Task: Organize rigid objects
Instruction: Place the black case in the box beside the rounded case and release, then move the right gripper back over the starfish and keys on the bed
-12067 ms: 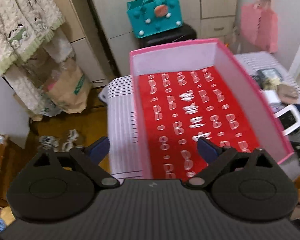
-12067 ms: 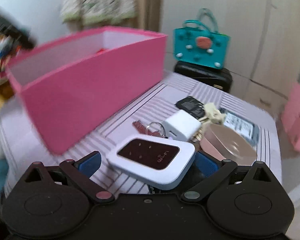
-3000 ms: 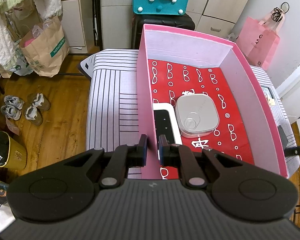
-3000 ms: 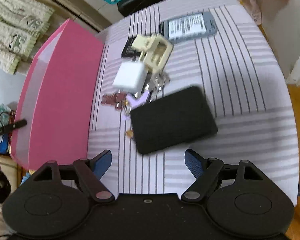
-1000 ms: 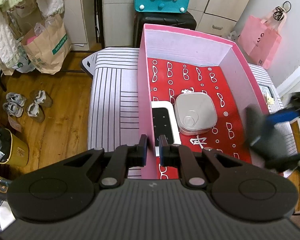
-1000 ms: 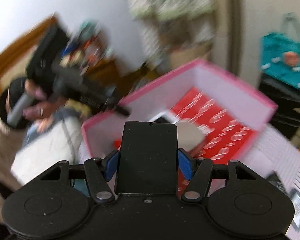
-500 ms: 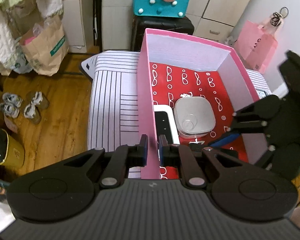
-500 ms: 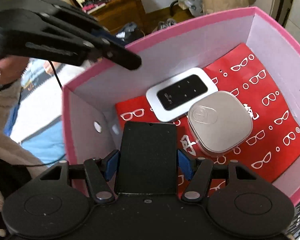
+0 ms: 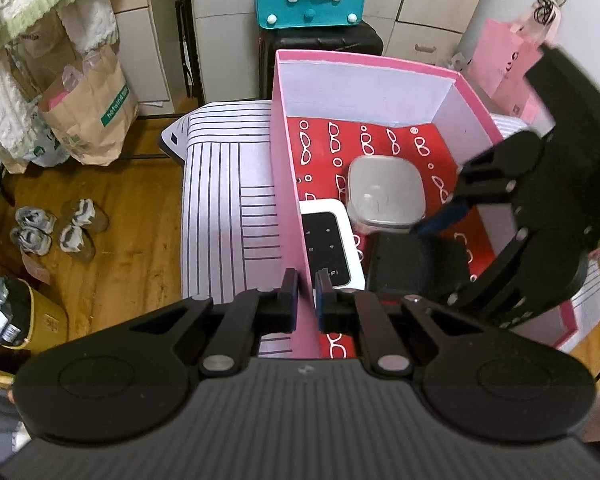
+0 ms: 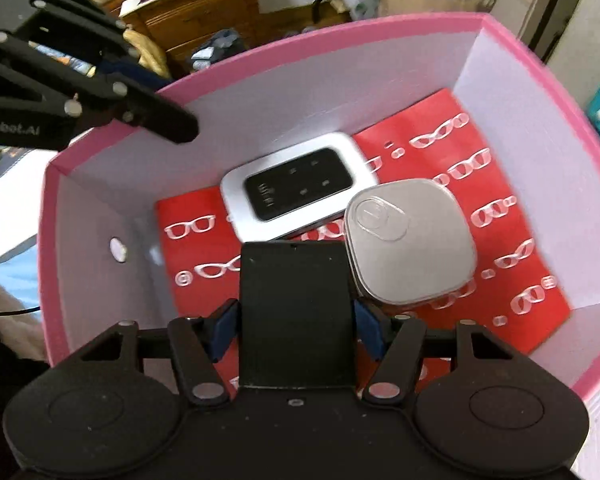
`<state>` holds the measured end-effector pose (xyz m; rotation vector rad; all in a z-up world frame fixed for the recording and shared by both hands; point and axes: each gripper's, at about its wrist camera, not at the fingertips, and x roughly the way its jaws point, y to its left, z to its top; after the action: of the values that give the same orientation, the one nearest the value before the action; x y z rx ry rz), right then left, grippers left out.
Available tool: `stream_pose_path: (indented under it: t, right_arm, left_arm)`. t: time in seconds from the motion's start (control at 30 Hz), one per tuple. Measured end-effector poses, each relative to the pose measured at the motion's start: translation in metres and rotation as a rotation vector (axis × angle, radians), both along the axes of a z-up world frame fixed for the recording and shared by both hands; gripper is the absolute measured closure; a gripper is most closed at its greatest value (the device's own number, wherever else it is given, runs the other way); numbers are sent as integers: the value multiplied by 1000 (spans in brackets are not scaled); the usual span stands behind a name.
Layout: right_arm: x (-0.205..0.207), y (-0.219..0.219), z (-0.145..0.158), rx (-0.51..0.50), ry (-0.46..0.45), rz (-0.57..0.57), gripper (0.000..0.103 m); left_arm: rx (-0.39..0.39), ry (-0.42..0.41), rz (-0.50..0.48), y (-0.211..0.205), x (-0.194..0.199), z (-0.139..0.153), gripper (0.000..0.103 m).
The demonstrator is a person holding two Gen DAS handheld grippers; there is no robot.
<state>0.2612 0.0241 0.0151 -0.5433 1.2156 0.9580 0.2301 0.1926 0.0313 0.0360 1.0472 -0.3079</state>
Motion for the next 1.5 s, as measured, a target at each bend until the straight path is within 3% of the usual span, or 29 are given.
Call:
stream_pose_path:
  t: [0.1, 0.23, 0.33, 0.43, 0.6, 0.8, 1.1, 1.33, 1.37, 1.43, 1.5]
  right_arm:
    - [-7, -23, 20, 109, -17, -86, 36]
    - [-24, -68, 52, 320, -105, -234, 35]
    - [-37, -105, 64, 445, -186, -343, 26]
    - [-38, -129, 66, 376, -215, -440, 26]
    - [-54, -180, 63, 352, -268, -568, 26]
    - [-88, -209, 42, 298, -336, -590, 27]
    - [-134, -224, -15, 215, -325, -649, 30]
    - [-135, -245, -34, 266, -305, -835, 30]
    - [-134, -251, -34, 283, -303, -866, 31]
    - [-131, -258, -35, 284, -301, -906, 45]
    - [-128, -259, -39, 260, -298, -900, 48]
  left_arm:
    - [31, -15, -9, -5, -2, 0, 95]
    - [73, -29, -26, -11, -4, 0, 95]
    - [104, -40, -33, -16, -6, 1, 95]
    - [125, -39, -33, -20, -7, 0, 95]
    - [140, -50, -26, -23, -11, 0, 95]
    - [98, -45, 9, -18, -9, 0, 95]
    - [115, -57, 13, -21, -12, -1, 95]
    - [125, -60, 9, -24, -12, -2, 95]
    - [126, -61, 7, -24, -12, -2, 95]
    - [126, -60, 3, -24, -12, -2, 95]
    - [125, -59, 1, -24, -12, -2, 95]
